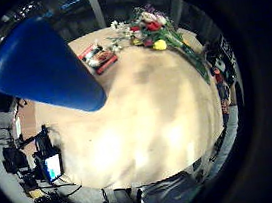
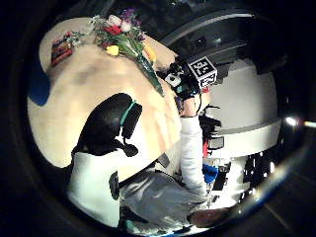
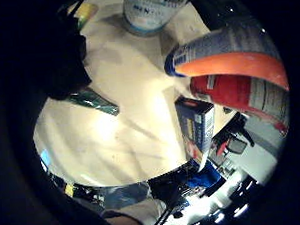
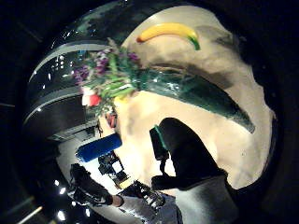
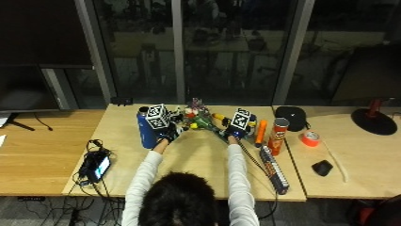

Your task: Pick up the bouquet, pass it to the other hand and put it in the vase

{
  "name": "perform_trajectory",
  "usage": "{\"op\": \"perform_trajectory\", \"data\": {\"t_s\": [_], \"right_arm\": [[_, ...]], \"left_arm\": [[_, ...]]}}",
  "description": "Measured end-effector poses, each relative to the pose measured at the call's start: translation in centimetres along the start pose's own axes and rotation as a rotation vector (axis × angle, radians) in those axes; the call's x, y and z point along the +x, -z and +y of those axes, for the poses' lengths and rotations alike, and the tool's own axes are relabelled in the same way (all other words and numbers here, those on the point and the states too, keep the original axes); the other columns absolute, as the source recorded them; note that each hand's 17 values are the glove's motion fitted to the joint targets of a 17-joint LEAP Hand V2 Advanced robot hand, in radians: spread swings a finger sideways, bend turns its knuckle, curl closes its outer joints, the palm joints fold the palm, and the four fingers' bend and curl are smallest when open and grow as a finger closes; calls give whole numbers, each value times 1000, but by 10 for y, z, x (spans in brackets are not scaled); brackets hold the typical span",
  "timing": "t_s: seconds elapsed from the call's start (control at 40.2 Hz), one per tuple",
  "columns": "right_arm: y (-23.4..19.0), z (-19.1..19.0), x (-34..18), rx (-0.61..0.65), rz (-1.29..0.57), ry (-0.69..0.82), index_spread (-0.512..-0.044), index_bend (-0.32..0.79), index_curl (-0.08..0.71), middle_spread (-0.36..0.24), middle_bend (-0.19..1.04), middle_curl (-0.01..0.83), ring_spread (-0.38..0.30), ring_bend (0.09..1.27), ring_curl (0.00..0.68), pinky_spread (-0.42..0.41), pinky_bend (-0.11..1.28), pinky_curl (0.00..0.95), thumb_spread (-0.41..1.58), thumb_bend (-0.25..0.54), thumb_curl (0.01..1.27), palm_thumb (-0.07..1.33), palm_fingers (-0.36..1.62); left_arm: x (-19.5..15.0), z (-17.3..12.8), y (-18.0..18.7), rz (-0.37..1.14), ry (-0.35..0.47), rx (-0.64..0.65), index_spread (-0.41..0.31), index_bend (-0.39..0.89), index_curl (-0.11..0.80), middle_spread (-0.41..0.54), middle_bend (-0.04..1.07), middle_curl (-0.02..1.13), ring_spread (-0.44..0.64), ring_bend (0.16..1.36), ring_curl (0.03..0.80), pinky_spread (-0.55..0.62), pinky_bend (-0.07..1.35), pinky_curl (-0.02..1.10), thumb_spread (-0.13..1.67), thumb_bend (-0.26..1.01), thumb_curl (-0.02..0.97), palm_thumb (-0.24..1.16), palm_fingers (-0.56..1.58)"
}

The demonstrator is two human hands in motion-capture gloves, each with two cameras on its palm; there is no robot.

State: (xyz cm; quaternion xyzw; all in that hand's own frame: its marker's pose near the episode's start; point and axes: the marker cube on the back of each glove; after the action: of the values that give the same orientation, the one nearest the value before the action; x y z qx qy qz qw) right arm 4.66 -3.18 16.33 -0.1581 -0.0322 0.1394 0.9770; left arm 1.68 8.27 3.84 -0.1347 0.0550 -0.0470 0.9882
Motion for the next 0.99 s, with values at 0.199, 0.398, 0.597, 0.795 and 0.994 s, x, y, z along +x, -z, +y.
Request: {"op": "perform_trajectory", "data": {"t_s": [0.199,0.398,0.597,0.795,0.994], "right_arm": [[-42,-6,6,-8,33,-35,-185,67,77,-5,373,383,-73,766,369,70,648,364,1066,-23,308,494,580],[-69,-14,10,80,58,-80,-187,135,126,-9,371,391,-47,660,351,111,545,342,1053,-12,325,533,514],[-85,-4,12,138,63,-144,-251,384,246,-42,289,374,-70,514,307,75,375,292,1047,52,357,728,725],[-77,-2,12,313,30,-70,-224,497,345,-94,279,392,-131,429,309,-6,283,291,1108,129,382,919,1007],[-54,1,17,527,3,-74,-228,233,349,-178,498,492,-188,718,428,-182,542,398,1131,86,362,915,1549]], "left_arm": [[-15,0,-11,59,153,-148,106,176,332,308,204,334,449,423,218,450,181,259,1004,-26,309,469,212],[-15,-3,-14,79,83,-106,115,174,342,319,206,345,457,425,225,452,177,258,1005,-26,314,468,209],[-10,-15,-22,98,-17,-29,112,189,355,324,199,351,461,420,230,455,174,258,1006,-26,318,467,214],[-16,-10,-39,38,197,-217,59,255,391,293,196,353,455,391,224,447,157,246,1007,-23,322,475,283],[-11,-30,-43,56,40,-10,41,287,414,267,187,357,446,370,227,433,154,238,1007,-24,326,480,305]]}}
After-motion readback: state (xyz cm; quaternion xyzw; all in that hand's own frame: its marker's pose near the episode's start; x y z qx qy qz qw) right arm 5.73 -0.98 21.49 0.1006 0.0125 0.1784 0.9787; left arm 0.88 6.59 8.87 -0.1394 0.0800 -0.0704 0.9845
